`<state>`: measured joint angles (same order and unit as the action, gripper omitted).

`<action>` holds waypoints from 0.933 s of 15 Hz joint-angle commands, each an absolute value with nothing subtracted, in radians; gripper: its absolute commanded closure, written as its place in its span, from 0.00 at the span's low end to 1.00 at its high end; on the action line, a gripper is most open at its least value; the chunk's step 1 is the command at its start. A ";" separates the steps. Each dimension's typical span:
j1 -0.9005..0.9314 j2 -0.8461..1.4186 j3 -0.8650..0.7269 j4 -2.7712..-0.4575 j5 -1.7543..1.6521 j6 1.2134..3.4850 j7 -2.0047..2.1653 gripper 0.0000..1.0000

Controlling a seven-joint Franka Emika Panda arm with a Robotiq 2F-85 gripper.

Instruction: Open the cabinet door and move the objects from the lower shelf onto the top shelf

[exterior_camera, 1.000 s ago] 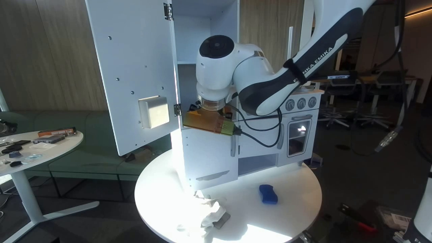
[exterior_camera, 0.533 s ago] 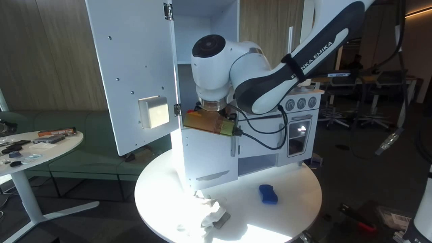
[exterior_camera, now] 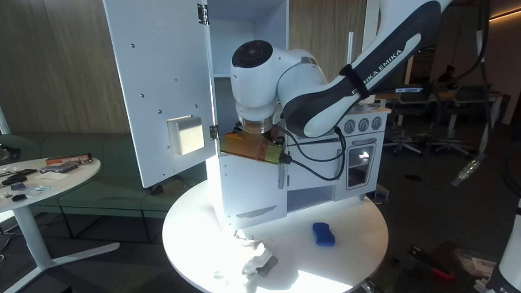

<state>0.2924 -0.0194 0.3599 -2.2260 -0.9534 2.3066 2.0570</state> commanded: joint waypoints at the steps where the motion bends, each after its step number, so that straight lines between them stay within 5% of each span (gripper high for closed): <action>1: 0.303 -0.020 0.349 -2.225 -0.951 2.305 2.054 0.00; 6: 0.317 -0.051 0.362 -2.223 -0.935 2.280 2.067 0.00; 14: 0.353 -0.109 0.427 -2.017 -0.826 1.938 2.100 0.00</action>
<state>0.3639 -0.1428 0.4244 -2.1203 -0.8467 2.0155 2.1069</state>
